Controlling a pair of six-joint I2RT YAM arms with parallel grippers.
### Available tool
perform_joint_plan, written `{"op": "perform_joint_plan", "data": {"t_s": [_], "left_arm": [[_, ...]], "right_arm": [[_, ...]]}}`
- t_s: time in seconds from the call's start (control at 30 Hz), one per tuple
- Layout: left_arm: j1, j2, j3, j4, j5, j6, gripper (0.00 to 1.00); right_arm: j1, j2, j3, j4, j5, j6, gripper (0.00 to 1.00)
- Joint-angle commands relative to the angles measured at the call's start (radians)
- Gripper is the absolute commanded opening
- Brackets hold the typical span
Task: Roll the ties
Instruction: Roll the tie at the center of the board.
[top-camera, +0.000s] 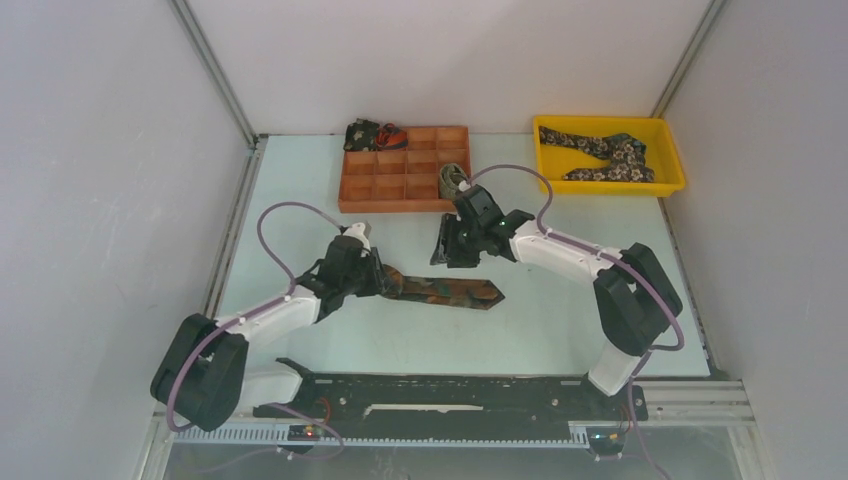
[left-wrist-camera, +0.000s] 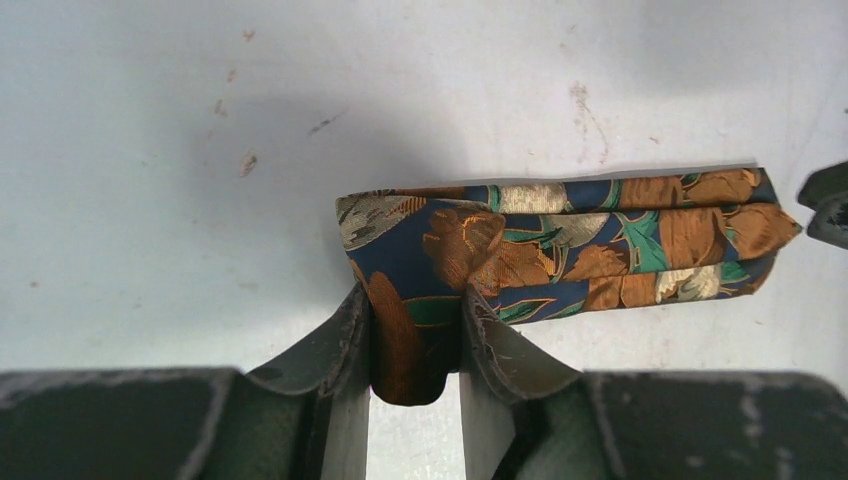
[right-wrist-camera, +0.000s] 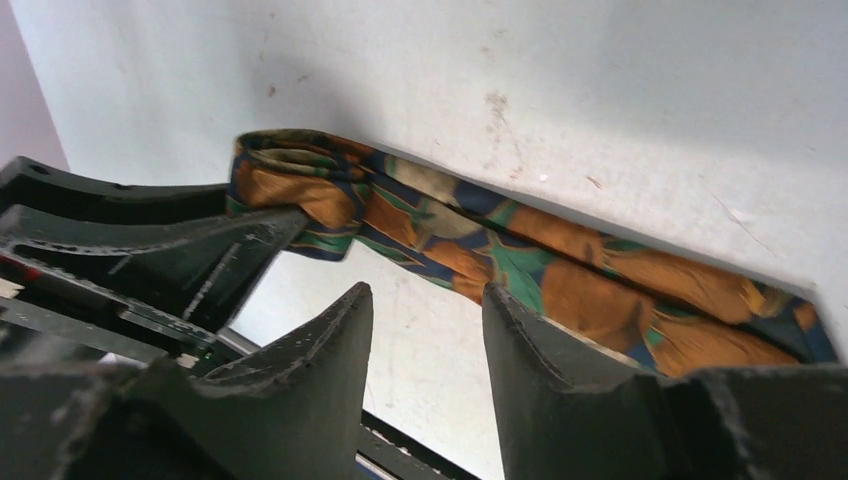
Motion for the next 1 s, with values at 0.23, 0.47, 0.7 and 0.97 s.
{"op": "perform_joint_plan", "data": {"t_s": [0.23,0.47,0.7,0.97], "left_arm": [[-0.069,-0.009,0.110,-0.219,-0.307,0.055,0.18],[-0.124,0.044,0.163,-0.277,-0.419,0.092,0.17],[-0.216,0.137,0.247,-0.351,-0.569,0.100,0.16],[-0.345,0.277,0.358,-0.452,-0.726,0.104,0.16]], "right_arm": [[-0.038,-0.134,-0.104,0.023,0.030,-0.023,0.50],[-0.062,-0.178,-0.148,0.033,0.023,-0.027,0.50],[-0.080,-0.214,-0.188,0.047,0.010,-0.026,0.50],[-0.105,-0.259,-0.228,0.056,-0.003,-0.030,0.50]]}}
